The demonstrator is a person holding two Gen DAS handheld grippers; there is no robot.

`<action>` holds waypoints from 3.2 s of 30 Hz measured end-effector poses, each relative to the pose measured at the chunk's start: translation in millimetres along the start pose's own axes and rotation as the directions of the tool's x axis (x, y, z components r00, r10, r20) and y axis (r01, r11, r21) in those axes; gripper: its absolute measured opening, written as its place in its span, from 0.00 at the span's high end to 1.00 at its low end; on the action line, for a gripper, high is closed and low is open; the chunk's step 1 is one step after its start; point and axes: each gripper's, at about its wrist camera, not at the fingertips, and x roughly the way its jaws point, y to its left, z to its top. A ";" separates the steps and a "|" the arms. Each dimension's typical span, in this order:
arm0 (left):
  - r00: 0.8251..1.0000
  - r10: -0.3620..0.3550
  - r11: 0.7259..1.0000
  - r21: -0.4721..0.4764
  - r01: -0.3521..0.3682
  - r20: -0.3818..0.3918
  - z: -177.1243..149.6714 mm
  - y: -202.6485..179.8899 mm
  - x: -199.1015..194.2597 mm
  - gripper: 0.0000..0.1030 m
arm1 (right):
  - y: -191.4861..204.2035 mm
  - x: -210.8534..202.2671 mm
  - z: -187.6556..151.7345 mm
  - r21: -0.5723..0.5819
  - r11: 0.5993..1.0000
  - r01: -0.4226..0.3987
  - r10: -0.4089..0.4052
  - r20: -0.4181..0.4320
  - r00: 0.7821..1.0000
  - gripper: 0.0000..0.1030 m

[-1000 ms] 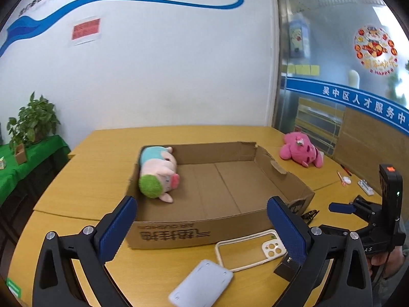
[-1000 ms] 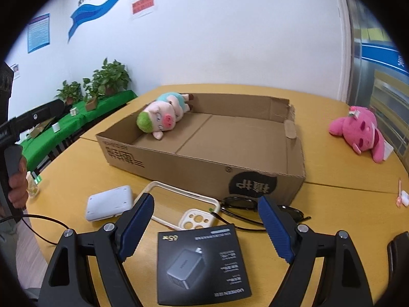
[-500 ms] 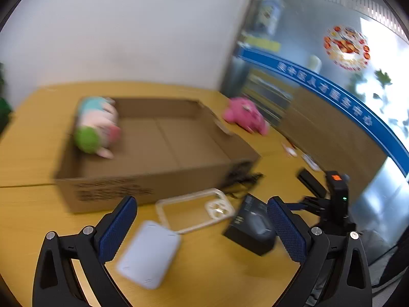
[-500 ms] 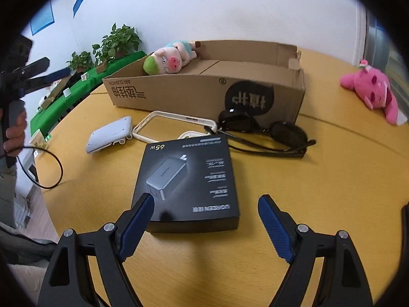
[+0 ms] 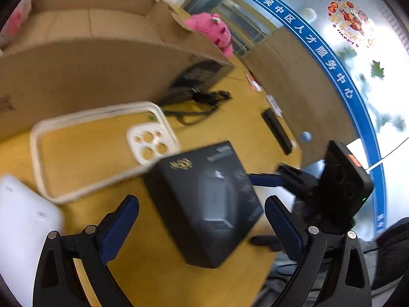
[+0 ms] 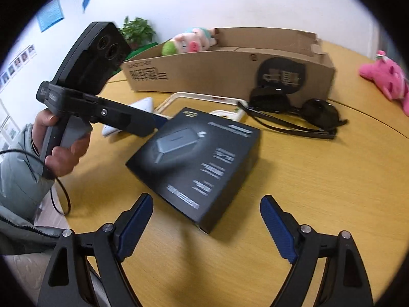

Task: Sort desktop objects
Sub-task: 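Grasp the black charger box with both grippers and lift it toward the box, then lower the charger box into the cardboard box and open both grippers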

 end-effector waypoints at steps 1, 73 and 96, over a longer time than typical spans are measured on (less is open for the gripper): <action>1.000 0.016 1.000 -0.003 -0.017 -0.015 -2.6 -1.3 6.1 0.03 | 3.3 5.4 1.4 -0.015 1.000 0.000 0.000 -0.006 1.000 0.16; 0.897 0.357 0.933 -0.142 -0.330 0.261 334.6 156.9 -126.1 0.25 | -87.3 133.5 397.1 -0.125 0.990 0.061 -0.040 0.168 0.985 0.15; 0.856 0.516 0.830 -0.227 -0.510 -0.035 318.7 209.2 -34.3 0.26 | -120.3 245.4 359.9 0.037 0.999 0.019 -0.009 -0.240 0.971 0.17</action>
